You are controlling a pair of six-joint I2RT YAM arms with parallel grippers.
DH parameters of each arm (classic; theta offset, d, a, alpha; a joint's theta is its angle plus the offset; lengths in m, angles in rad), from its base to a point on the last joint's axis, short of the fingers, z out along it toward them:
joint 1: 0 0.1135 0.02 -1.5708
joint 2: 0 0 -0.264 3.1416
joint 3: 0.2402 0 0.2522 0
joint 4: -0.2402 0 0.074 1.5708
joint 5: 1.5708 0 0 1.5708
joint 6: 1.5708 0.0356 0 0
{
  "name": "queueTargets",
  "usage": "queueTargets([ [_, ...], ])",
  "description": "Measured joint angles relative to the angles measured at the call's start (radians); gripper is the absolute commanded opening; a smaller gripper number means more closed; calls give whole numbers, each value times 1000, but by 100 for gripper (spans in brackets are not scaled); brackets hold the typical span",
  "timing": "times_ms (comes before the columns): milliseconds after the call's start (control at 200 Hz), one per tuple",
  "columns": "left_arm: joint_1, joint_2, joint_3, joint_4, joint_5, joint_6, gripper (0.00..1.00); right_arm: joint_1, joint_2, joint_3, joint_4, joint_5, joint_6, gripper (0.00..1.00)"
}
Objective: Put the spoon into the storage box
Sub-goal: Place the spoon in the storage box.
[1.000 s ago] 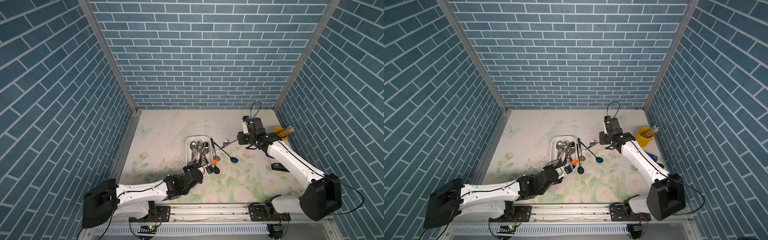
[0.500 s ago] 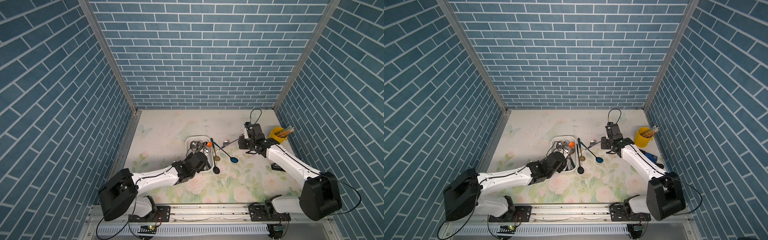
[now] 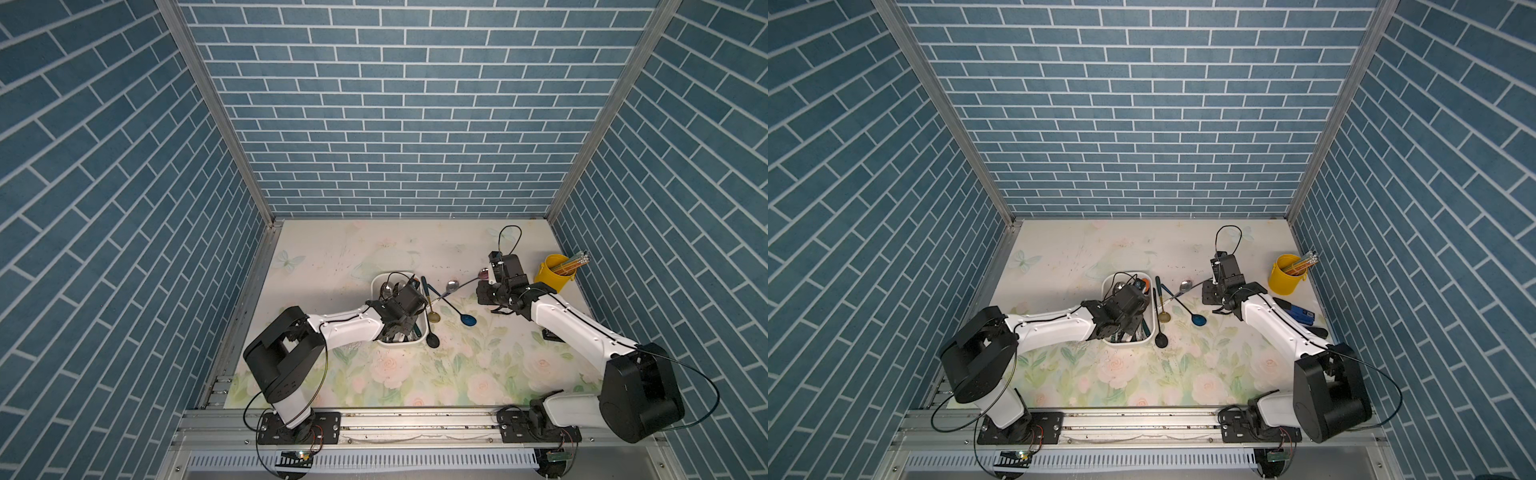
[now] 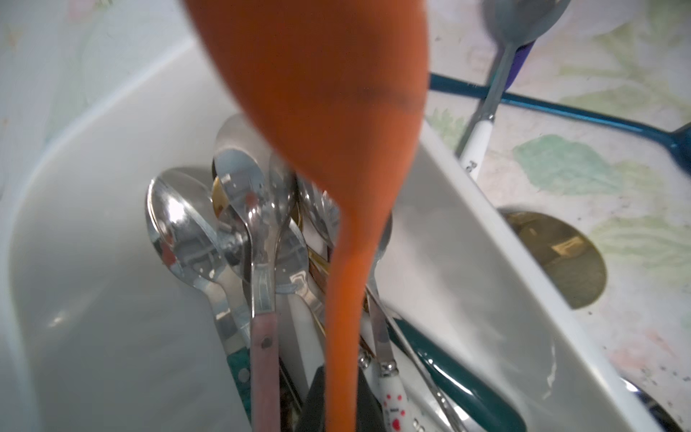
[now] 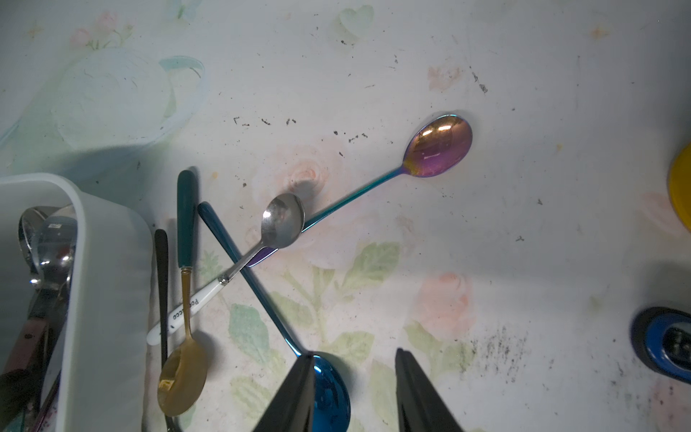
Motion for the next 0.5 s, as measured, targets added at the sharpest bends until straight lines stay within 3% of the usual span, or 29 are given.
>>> queueTargets([
  [315, 91, 68, 84, -113, 123, -97, 0, 0, 18, -21, 36, -6, 42, 39],
  [500, 101, 68, 87, -121, 150, -116, 11, 0, 50, -21, 52, -11, 62, 39],
])
